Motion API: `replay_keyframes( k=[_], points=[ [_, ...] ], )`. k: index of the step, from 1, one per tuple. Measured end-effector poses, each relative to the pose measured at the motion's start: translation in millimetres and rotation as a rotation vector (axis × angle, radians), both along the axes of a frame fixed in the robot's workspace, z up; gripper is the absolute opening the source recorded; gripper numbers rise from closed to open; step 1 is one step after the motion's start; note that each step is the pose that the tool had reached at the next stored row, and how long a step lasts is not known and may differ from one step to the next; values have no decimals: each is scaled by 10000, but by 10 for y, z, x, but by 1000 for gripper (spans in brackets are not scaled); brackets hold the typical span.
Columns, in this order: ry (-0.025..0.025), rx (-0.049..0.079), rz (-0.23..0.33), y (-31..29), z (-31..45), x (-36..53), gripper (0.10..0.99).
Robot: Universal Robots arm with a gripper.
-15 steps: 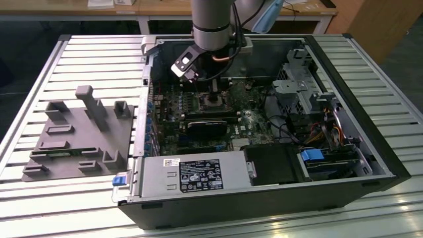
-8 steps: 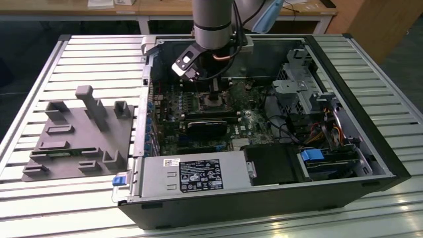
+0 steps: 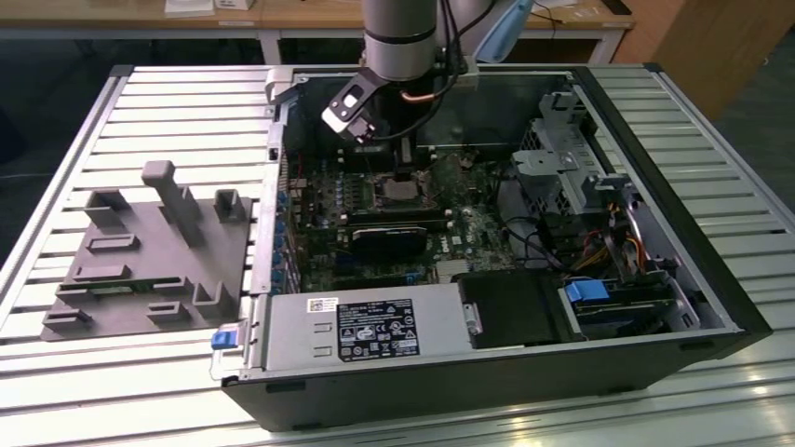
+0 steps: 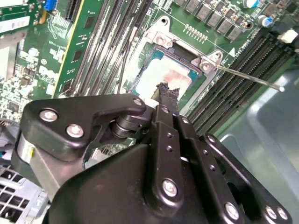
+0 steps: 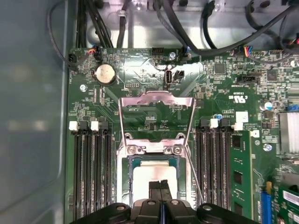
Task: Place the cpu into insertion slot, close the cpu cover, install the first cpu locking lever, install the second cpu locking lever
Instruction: 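Place the cpu into insertion slot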
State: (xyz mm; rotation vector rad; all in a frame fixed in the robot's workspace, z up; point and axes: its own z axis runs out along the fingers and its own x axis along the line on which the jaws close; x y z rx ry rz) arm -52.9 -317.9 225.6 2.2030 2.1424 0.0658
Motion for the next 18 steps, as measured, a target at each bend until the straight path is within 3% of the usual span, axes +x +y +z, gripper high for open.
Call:
replay_keyframes(
  k=[11,18],
  points=[
    [-44,-1,0,0,261,0,102],
    [-70,1,0,0,368,0,102]
  ],
)
